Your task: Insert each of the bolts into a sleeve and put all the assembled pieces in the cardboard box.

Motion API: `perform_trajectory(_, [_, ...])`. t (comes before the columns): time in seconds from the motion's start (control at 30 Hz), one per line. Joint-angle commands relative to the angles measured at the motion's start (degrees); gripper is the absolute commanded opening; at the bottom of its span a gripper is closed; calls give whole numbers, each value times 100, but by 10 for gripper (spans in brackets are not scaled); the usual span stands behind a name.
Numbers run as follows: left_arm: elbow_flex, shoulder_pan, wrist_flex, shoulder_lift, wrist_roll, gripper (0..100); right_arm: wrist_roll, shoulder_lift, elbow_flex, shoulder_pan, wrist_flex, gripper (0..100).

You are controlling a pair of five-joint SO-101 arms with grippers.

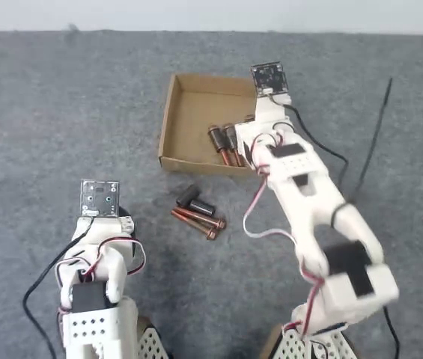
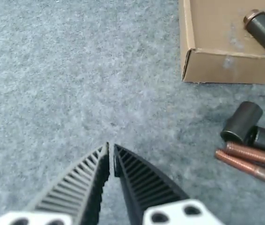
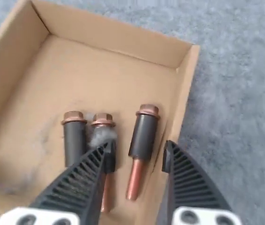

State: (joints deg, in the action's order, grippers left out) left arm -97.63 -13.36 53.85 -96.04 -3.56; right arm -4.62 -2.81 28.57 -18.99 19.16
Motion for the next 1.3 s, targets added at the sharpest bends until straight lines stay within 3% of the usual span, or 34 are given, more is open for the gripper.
perform_trajectory(0.0, [66, 53, -18, -18, -35, 11, -185, 1446, 589, -207, 31, 147])
perform_trajectory(0.17, [66, 53, -18, -18, -35, 11, -185, 3011, 1846, -778, 31, 128])
perform_trajectory(0.33, [66, 53, -18, -9, -35, 12, -158, 3996, 2901, -1631, 84, 5])
perform_trajectory(0.5, [66, 35, 18, 0, -35, 12, -132, 4514, 3631, -2237, 92, 24])
perform_trajectory(0.87, [66, 26, 26, 9, -26, 12, 1090, 4356, 3991, -2413, 277, 27])
perform_trajectory(1.27, [66, 26, 26, 9, -26, 12, 1160, 2132, 2585, -2396, 804, 28])
